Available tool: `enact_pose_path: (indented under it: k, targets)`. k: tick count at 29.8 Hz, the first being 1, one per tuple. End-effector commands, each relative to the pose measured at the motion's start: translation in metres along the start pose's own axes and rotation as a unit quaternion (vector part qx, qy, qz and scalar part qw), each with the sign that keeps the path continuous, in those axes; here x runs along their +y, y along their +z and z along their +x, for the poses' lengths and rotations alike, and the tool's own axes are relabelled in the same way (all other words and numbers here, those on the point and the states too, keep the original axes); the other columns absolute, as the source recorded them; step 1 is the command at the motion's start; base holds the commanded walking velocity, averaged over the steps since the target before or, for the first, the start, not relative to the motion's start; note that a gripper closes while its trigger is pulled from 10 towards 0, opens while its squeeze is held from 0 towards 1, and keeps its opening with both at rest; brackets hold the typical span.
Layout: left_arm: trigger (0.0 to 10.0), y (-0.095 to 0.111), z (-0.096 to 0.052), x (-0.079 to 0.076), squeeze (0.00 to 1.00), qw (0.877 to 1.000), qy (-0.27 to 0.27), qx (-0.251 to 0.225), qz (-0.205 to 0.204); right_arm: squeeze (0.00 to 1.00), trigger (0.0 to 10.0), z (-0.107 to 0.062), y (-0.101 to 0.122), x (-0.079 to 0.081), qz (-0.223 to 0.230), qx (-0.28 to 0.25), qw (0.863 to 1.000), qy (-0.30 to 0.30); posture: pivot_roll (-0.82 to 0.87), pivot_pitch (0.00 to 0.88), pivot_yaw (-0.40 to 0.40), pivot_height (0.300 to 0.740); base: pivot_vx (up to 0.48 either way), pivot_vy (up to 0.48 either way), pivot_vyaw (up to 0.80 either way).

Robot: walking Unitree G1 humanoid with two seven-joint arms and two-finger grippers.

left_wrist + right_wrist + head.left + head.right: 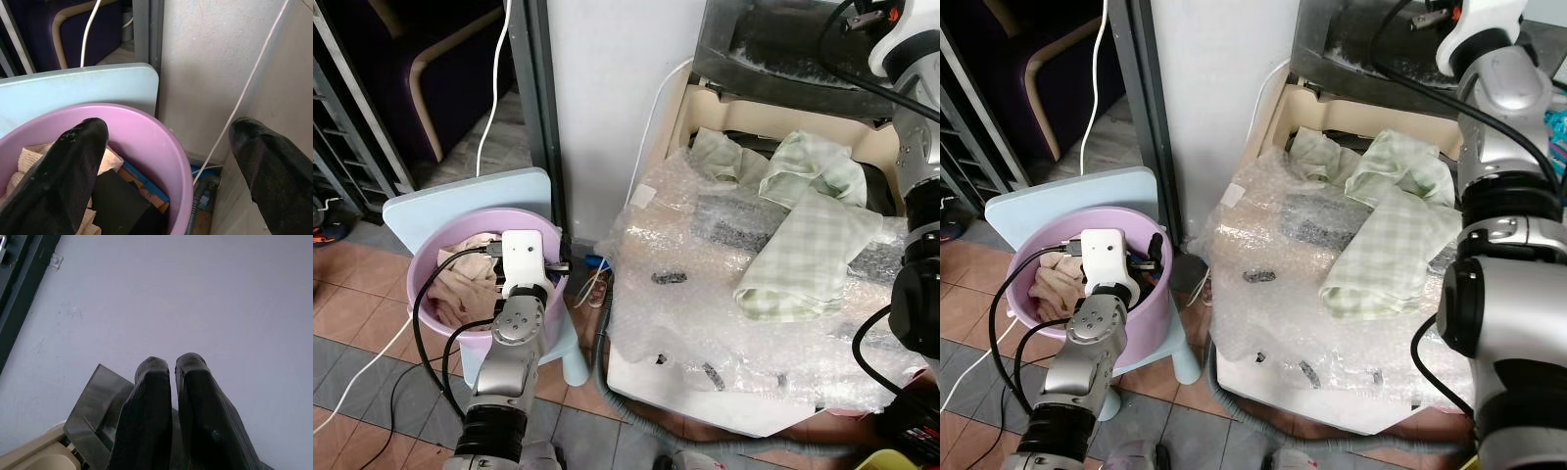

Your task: Clothes washing

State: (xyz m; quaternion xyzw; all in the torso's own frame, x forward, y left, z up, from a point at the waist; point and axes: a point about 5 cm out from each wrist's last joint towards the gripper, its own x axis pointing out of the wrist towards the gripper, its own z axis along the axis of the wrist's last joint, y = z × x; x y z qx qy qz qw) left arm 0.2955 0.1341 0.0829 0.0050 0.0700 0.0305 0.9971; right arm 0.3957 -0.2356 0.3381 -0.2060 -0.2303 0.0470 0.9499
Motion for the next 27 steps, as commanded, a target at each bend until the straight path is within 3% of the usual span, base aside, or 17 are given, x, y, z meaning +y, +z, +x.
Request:
enact_pose_path:
  k: [1,4,5,6,8,11,14,17,19,21,25,27]
  targets:
    - [10.0,-0.002,0.0,0.001,0.0,1.0,0.003,0.001,0.004,0.0,10.0,-0.007,-0.022,0.014,-0.019,0.041,0.998,0.038,-0.04,0.0,-0.054,0.74,0.0,0.0,0.0]
    - [10.0,-0.002,0.0,-0.001,0.0,1.0,0.002,0.001,0.005,0.0,10.0,-0.016,-0.038,0.024,-0.016,0.059,0.996,0.072,-0.03,0.0,-0.054,0.74,0.0,0.0,0.0]
    - [10.0,-0.002,0.0,-0.001,0.0,1.0,0.002,0.001,0.005,0.11,10.0,-0.02,-0.041,0.025,0.003,0.057,0.996,0.075,-0.03,0.0,-0.051,0.74,0.0,0.0,0.0]
    - [10.0,-0.002,0.0,-0.001,0.0,1.0,0.001,0.0,0.004,1.0,10.0,-0.023,-0.044,0.026,0.024,0.052,0.995,0.078,-0.03,0.0,-0.051,0.74,0.0,0.0,0.0]
    - [10.0,0.001,-0.001,-0.001,0.0,1.0,-0.005,-0.013,0.004,1.0,10.0,-0.035,-0.048,0.034,0.045,0.029,0.995,0.09,-0.05,0.0,-0.042,0.74,0.0,0.0,0.0]
    - [10.0,0.002,-0.001,-0.001,0.0,1.0,-0.005,-0.017,0.005,1.0,10.0,-0.037,-0.049,0.036,0.044,0.024,0.995,0.088,-0.05,0.0,-0.042,0.74,0.0,0.0,0.0]
    - [10.0,0.005,-0.001,-0.006,0.0,1.0,-0.002,-0.025,0.016,1.0,10.0,-0.063,-0.059,0.062,0.098,0.016,0.993,0.059,-0.05,0.0,-0.033,0.74,0.0,0.0,0.0]
    - [10.0,0.005,-0.002,-0.007,0.0,1.0,-0.004,-0.026,0.016,1.0,10.0,-0.077,-0.064,0.076,0.13,0.021,0.991,0.035,-0.05,0.0,-0.028,0.74,0.0,0.0,0.0]
    - [10.0,0.005,-0.003,-0.009,0.0,0.999,-0.011,-0.027,0.014,1.0,10.0,-0.091,-0.063,0.096,0.148,0.021,0.989,0.02,-0.05,0.0,-0.021,0.74,0.0,0.0,0.0]
    - [10.0,0.005,-0.003,-0.009,0.0,0.999,-0.015,-0.027,0.015,1.0,10.0,-0.107,-0.063,0.122,0.157,0.022,0.986,0.043,-0.05,0.0,-0.014,0.74,0.0,0.0,0.0]
    - [10.0,0.005,-0.004,-0.008,0.0,0.999,-0.016,-0.028,0.016,1.0,10.0,-0.113,-0.062,0.131,0.158,0.025,0.986,0.056,-0.04,0.0,-0.013,0.74,0.0,0.0,0.0]
    - [10.0,0.005,-0.005,-0.007,0.0,0.999,-0.016,-0.029,0.019,1.0,10.0,-0.125,-0.063,0.146,0.174,0.037,0.982,0.071,-0.04,0.0,-0.015,0.74,0.0,0.137,0.3]
